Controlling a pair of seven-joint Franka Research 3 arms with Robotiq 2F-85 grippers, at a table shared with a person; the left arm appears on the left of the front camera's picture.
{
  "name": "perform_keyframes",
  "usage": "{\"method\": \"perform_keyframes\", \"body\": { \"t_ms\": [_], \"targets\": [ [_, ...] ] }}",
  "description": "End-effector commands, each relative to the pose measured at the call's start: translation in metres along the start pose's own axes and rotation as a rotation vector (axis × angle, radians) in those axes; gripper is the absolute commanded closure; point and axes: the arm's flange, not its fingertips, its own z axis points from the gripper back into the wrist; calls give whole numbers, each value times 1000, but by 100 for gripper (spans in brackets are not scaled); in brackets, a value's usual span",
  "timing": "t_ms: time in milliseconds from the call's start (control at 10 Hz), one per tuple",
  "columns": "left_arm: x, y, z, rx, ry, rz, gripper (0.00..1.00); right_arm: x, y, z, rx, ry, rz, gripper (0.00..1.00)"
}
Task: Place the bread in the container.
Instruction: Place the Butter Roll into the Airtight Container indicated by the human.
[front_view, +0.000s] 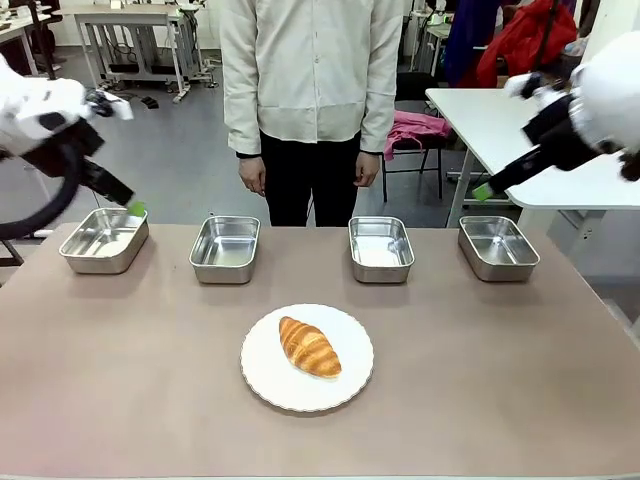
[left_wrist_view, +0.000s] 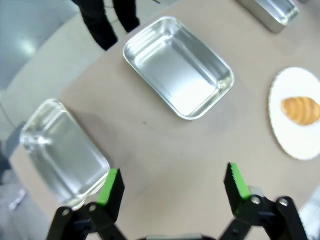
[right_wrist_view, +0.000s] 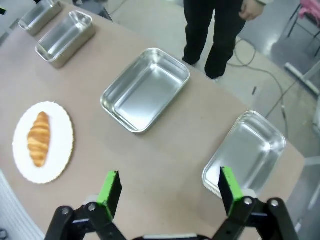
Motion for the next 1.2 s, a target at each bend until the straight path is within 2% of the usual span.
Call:
{"method": "perform_keyframes", "body": {
  "t_ms": [0, 100, 300, 400, 500, 900, 1100],
  "targets": [
    [-14, 63, 0, -143, -21, -67, 0, -2, -48, -4, 138, -56, 25, 0],
    [-26, 86, 4, -187, -60, -61, 0, -6, -65, -1, 160, -66, 25, 0],
    [-44, 109, 17, -151, -119, -56, 0, -22, -76, 5, 159, -118, 55, 0],
    [-47, 103, 22, -116, -103, -82, 0, -14, -58, 17, 123, -77, 14, 0],
    [-50, 99, 19, -145, -96, -52, 0, -14, -58, 17, 123, -77, 14, 0],
    [-49, 104, 18, -132, -81, -64, 0, -14, -60, 14, 113, -63, 39, 0],
    [-55, 120, 74, -175, -179, -90, 0, -14, -91, 45, 139, -131, 77, 0]
  ]
}}
